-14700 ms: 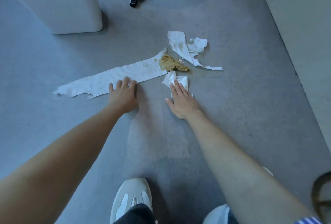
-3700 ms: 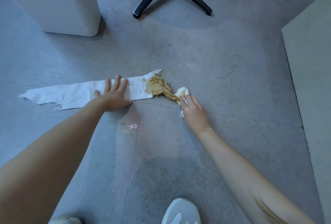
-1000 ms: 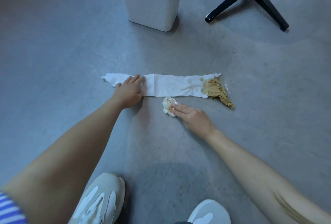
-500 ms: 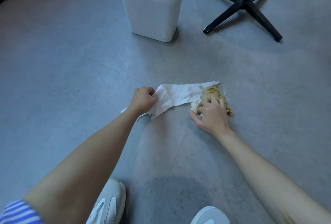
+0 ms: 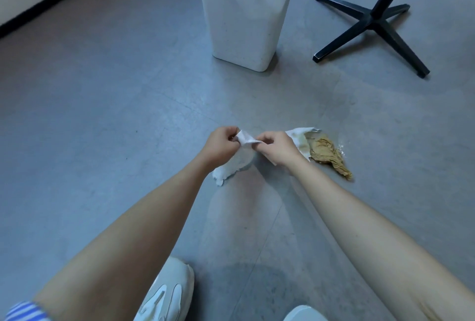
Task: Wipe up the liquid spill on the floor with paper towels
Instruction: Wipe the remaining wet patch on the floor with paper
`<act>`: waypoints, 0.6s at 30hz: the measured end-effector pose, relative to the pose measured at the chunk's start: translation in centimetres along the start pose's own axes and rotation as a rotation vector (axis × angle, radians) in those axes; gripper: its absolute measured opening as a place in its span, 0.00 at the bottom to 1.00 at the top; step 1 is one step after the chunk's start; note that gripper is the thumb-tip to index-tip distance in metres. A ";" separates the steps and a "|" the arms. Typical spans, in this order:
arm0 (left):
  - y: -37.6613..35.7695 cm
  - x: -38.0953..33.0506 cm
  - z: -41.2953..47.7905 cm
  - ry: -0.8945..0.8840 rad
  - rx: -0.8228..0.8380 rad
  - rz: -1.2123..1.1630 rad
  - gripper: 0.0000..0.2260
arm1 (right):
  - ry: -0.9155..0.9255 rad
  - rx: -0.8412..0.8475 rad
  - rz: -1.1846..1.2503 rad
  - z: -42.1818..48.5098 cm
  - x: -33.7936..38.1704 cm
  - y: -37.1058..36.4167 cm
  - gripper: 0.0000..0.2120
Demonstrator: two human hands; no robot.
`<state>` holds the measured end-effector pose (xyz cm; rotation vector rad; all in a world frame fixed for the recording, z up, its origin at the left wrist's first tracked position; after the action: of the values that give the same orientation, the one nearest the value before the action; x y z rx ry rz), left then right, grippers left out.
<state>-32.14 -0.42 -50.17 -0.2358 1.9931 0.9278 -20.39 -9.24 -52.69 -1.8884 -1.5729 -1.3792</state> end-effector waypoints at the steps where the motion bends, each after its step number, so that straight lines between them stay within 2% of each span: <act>1: 0.5 0.4 -0.2 0.012 -0.014 -0.040 0.12 | -0.002 -0.006 0.055 0.2 0.2 -0.5 0.03; 5: 3.0 2.7 -1.4 0.078 -0.093 -0.211 0.10 | -0.006 0.015 0.167 0.5 2.5 -3.1 0.07; 8: 4.3 3.6 -2.3 0.090 -0.059 -0.322 0.24 | -0.018 0.154 0.404 0.0 5.4 -6.1 0.08; 10: 4.7 4.0 -2.4 0.081 0.012 -0.360 0.23 | 0.007 0.245 0.514 -0.1 7.6 -7.6 0.09; 12: 5.2 4.9 -2.5 0.111 0.062 -0.344 0.18 | 0.031 0.261 0.565 0.4 9.0 -7.9 0.09; 14: 5.7 5.9 -2.4 0.150 0.068 -0.340 0.17 | 0.067 0.165 0.491 1.6 9.0 -6.7 0.09; 18: 6.5 7.7 -1.3 0.233 -0.006 -0.324 0.17 | 0.097 -0.170 0.137 3.8 6.4 -1.7 0.07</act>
<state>-40.60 4.66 -52.49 -0.6751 2.0805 0.7234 -20.61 -2.14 -49.84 -1.9527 -1.2917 -1.5606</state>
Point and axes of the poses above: each hand's wrist, its own z-axis towards the middle knuckle, its own y-axis out of the back of the hand, x = y × z, the point moved 10 cm from there along z, towards the middle knuckle, and after that the axes turned 6 degrees about z, right-handed, at the moved point
